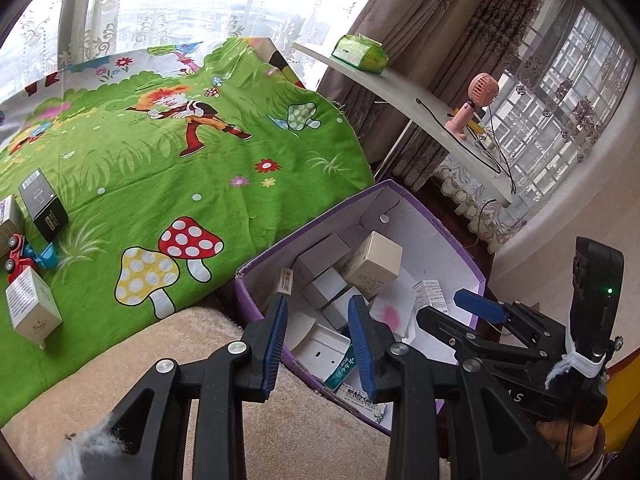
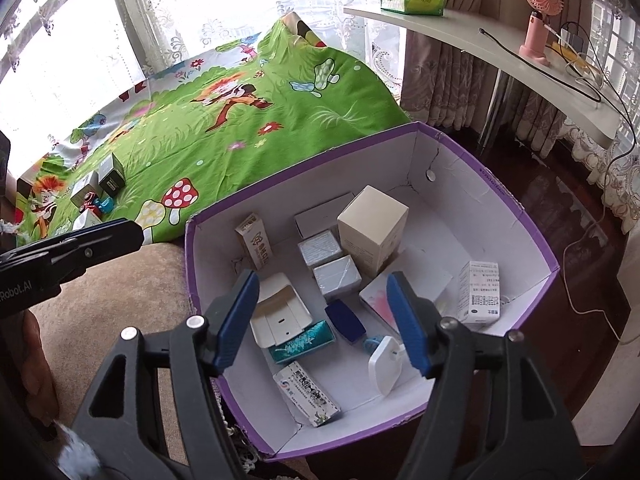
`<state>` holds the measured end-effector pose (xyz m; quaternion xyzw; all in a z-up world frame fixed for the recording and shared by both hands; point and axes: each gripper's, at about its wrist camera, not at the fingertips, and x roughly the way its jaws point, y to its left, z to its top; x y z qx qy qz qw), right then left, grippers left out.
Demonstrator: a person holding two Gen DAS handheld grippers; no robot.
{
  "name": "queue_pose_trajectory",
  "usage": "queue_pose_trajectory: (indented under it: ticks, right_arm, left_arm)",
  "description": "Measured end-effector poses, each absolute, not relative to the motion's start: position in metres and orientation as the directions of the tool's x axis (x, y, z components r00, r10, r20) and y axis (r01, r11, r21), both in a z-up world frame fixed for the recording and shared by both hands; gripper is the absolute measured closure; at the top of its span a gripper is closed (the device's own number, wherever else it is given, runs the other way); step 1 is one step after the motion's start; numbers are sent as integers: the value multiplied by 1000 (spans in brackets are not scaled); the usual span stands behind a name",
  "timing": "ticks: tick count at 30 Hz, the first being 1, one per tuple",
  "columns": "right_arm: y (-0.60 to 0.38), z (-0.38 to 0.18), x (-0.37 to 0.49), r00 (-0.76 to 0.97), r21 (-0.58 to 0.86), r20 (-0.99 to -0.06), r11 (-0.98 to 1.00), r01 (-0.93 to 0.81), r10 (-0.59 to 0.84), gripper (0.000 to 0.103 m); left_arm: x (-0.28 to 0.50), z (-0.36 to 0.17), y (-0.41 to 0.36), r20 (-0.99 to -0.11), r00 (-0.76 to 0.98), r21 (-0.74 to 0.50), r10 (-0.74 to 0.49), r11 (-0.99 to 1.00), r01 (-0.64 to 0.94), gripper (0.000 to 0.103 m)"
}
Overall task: Organize rigid objects
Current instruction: 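Open both grippers to drop the blue piece and dental box into the purple box, then move both grippers back toward the remaining boxes and red toy car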
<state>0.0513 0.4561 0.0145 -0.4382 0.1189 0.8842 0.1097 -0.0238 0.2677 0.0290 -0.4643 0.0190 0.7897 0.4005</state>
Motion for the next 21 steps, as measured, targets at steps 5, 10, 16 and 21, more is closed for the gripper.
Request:
queue_pose_trajectory:
  ticks: [5, 10, 16, 21]
  right_arm:
    - [450, 13, 48, -591, 118, -803, -952, -284, 77, 33]
    - [441, 12, 44, -590, 121, -805, -957, -265, 62, 32]
    - [429, 12, 38, -588, 113, -807, -964, -239, 51, 31]
    - [422, 11, 33, -586, 105, -809, -969, -224, 47, 31]
  left_arm:
    - [-25, 32, 261, -745, -292, -319, 599, -705, -634, 70]
    - [-29, 33, 252, -750, -334, -296, 571, -742, -602, 64]
    - [-37, 31, 239, -754, -359, -303, 551, -775, -554, 55]
    - [-44, 29, 227, -761, -379, -308, 527, -807, -504, 54]
